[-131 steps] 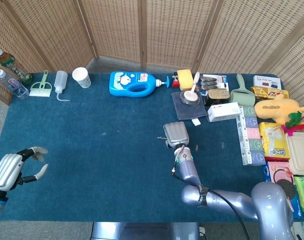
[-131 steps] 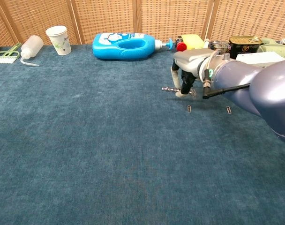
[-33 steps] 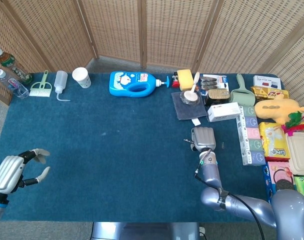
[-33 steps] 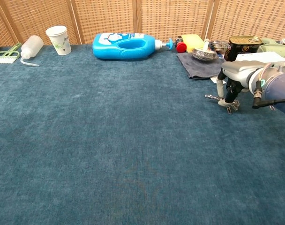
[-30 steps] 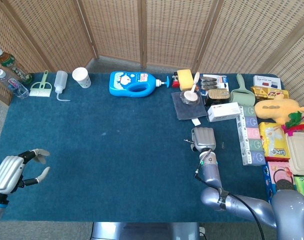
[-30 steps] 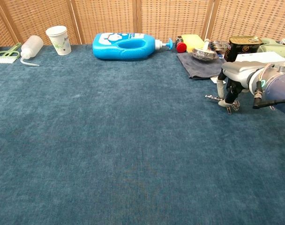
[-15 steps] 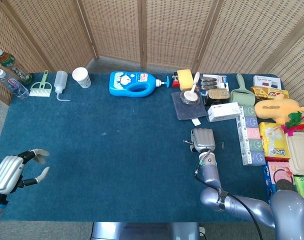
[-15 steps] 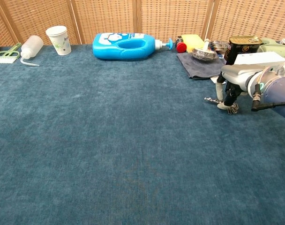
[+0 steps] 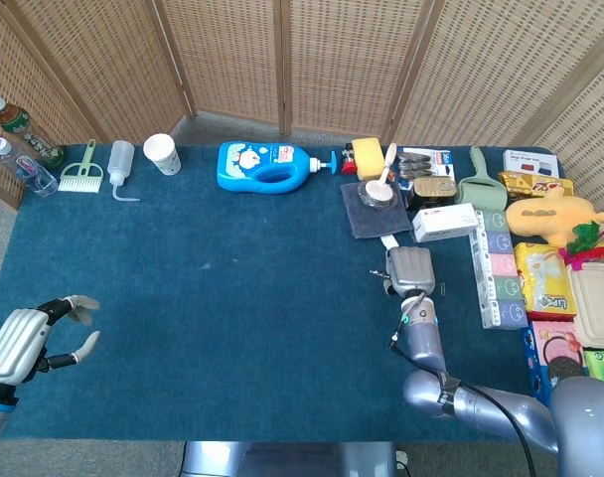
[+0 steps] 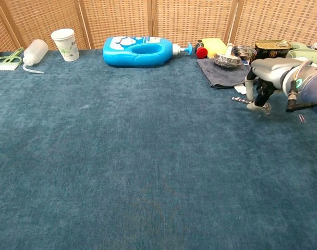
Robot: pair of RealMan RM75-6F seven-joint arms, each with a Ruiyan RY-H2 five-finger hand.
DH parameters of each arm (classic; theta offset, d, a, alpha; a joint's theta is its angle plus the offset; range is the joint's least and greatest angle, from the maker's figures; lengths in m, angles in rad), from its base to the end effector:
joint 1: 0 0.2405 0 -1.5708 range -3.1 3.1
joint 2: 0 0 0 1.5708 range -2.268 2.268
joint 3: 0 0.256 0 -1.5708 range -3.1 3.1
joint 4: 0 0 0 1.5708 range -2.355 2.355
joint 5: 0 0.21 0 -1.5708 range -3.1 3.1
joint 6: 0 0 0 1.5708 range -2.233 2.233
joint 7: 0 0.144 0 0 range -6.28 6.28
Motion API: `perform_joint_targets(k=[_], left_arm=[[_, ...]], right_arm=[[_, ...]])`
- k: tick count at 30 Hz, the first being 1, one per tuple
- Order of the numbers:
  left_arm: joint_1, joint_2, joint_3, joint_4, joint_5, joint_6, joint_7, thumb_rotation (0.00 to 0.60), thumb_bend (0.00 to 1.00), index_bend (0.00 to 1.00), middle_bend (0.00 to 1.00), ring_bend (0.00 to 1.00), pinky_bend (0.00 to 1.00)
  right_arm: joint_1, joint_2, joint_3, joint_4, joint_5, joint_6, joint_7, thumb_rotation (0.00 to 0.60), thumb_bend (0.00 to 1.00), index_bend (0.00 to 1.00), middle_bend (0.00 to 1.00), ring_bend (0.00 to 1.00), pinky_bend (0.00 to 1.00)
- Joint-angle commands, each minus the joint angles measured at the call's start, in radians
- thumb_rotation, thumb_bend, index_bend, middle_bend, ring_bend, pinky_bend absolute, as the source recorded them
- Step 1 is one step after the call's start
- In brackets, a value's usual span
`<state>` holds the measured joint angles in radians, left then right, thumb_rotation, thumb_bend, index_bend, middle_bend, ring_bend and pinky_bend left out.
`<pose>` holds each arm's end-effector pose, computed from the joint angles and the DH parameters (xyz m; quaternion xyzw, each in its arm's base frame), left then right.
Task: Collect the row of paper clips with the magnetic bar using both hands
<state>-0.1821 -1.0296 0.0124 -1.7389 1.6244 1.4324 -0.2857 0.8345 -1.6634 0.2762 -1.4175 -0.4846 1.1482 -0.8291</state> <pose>-0.2668 0.1911 0.1540 -0.6047 -0.4620 -0.4775 0.4391 -0.1679 -0.3737 -0.0187 0.6533 -0.4363 0.2270 0.5756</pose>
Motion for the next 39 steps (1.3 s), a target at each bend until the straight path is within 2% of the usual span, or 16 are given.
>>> perform_joint_targets(k=[1, 20, 39], left_arm=[[0.0, 0.0, 0.0, 0.0, 0.001, 0.0, 0.0, 0.35, 0.32, 0.34, 0.51, 0.47, 0.92], [-0.003, 0.001, -0.002, -0.011, -0.002, -0.003, 0.015, 0.35, 0.32, 0.34, 0.51, 0.47, 0.92], [0.0, 0.008, -0.003, -0.027, -0.005, 0.002, 0.029, 0.352, 0.32, 0.34, 0.51, 0.47, 0.92]], right_arm=[[-0.005, 0.011, 0.003, -0.008, 0.002, 0.005, 0.001, 0.6, 0.43, 0.65, 0.85, 0.92, 1.0], [-0.068, 0.093, -0.008, 0.018, 0.015, -0.029, 0.072, 0.6, 0.44, 0.65, 0.85, 0.92, 1.0], [-0.092, 0.072, -0.033, 0.113, 0.013, -0.101, 0.122, 0.6, 0.44, 0.66, 0.85, 0.92, 1.0]])
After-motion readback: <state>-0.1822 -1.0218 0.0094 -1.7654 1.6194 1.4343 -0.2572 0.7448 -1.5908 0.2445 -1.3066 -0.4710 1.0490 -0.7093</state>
